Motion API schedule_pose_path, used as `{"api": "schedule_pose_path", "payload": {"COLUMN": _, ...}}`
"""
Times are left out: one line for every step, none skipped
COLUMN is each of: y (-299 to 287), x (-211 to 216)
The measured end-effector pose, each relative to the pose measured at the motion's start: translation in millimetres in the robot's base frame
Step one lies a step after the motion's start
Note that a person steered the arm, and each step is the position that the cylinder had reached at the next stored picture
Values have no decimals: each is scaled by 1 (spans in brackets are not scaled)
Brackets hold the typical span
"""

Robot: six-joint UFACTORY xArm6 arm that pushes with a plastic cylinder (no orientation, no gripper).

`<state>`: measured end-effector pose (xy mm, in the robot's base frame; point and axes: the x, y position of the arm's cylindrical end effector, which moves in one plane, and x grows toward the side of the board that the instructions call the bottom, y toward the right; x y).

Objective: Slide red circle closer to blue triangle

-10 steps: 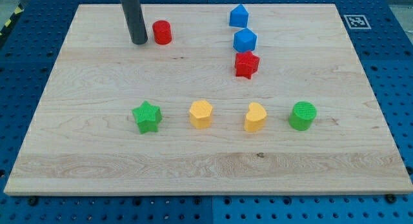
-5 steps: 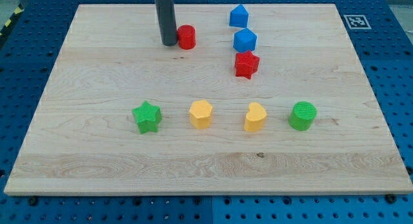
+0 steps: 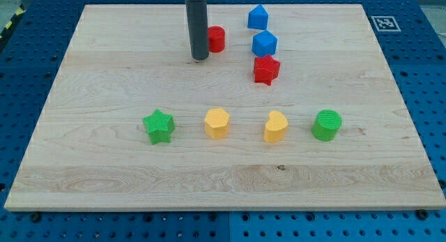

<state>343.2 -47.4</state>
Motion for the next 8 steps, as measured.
{"api": "schedule_pose_path", "payload": {"y": 3, "x": -3}}
{"api": "schedule_pose_path", "payload": {"y": 10, "x": -13}}
{"api": "schedule_pose_path", "payload": {"y": 20, "x": -30}}
{"api": "schedule_pose_path", "payload": {"y": 25, "x": -44}}
{"api": "schedule_pose_path", "payload": {"y": 26, "x": -54}}
{"api": "schedule_pose_path", "payload": {"y": 26, "x": -67}}
{"api": "schedule_pose_path", "payload": {"y": 17, "x": -72}}
{"api": "schedule_pose_path", "payload": {"y": 13, "x": -73}}
